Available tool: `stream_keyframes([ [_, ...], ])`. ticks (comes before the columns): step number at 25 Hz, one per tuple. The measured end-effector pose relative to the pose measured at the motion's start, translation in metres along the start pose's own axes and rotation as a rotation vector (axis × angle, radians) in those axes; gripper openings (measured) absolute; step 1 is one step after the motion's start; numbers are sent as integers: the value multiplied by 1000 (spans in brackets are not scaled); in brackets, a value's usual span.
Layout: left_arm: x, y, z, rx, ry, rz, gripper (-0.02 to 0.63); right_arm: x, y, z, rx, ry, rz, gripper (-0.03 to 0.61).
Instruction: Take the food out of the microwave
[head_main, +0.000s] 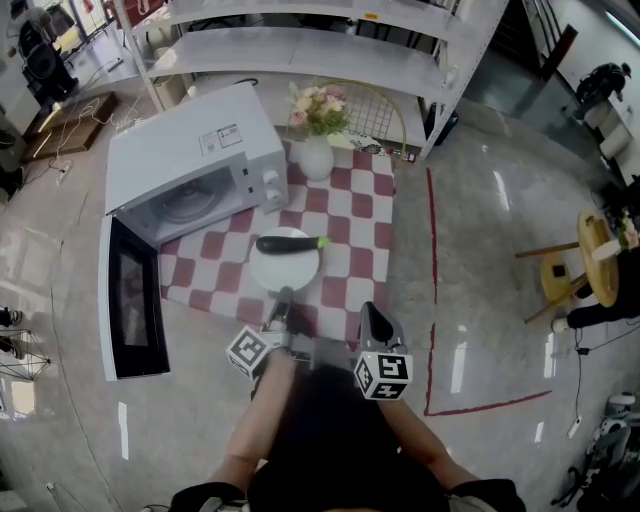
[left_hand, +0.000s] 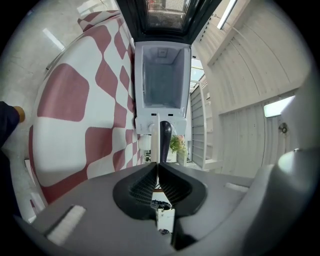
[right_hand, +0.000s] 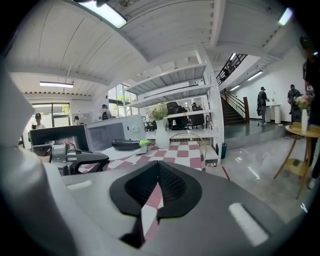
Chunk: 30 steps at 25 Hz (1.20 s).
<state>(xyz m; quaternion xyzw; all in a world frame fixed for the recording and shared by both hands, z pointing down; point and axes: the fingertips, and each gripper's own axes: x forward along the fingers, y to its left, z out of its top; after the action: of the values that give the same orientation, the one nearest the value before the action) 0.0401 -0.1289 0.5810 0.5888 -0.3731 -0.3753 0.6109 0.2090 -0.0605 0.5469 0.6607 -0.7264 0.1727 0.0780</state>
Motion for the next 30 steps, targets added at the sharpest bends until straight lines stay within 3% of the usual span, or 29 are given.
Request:
stream_keyframes([
  [11, 7, -7, -38, -45, 77, -27, 21, -24, -38, 5, 28, -53, -110, 0],
  [30, 8, -14, -66, -67, 161, -44, 21, -41, -49, -4, 41, -87, -180, -2],
])
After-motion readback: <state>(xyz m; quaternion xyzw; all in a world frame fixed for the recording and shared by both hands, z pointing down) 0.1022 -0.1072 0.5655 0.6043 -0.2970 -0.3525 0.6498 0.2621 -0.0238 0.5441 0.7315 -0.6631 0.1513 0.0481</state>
